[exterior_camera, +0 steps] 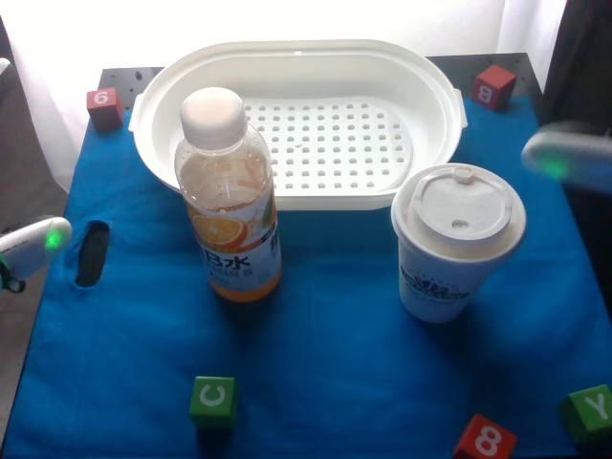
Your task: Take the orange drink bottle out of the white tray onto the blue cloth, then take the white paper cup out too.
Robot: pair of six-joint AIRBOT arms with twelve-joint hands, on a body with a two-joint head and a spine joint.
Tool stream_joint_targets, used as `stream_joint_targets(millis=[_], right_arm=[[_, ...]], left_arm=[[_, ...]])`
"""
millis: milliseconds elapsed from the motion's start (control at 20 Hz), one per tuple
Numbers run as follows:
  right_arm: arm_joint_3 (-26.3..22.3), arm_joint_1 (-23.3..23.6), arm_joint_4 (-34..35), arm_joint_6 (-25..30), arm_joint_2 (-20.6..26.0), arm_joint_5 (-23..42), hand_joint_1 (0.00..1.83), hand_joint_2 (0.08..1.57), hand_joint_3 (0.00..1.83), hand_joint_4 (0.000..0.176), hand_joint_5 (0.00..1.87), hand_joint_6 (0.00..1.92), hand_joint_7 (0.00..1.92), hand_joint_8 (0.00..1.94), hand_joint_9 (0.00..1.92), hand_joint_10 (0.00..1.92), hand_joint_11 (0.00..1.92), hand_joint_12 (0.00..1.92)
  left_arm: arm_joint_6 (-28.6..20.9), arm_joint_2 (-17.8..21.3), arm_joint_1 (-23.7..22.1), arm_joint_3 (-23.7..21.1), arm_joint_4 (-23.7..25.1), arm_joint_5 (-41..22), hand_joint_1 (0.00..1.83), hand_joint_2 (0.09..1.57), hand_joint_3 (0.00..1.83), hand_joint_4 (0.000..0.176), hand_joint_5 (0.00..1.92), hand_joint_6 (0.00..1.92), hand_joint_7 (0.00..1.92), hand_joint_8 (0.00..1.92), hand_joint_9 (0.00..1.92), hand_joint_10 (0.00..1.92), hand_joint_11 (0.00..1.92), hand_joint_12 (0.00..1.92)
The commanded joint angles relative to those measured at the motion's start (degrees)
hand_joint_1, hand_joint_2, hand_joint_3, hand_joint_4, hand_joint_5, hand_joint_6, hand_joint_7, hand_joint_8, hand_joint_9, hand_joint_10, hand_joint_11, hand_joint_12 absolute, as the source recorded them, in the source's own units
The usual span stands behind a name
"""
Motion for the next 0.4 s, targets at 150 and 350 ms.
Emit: stream_joint_targets(millis=[150,350], right_arm=[[0.2,0.3,4.5,-3.1,0.6,8.5,0.53,1.2,0.03,0.014,0.0,0.0,0.0,0.0,0.0,0.0,0.0,0.0],[0.0,0.3,6.7,-3.2,1.2,8.9,0.55,1.25,0.04,0.004,0.0,0.0,0.0,0.0,0.0,0.0,0.0,0.0]], left_arm=[[-0.4,1.2,-0.1,0.1,0.9,-9.2,0.68,1.17,0.01,0.095,0.0,0.0,0.0,0.0,0.0,0.0,0.03,0.01],[-0.3,2.5,-0.8,0.2,1.8,-9.3,0.71,1.16,0.0,0.1,0.0,0.0,0.0,0.0,0.0,0.0,0.0,0.01]])
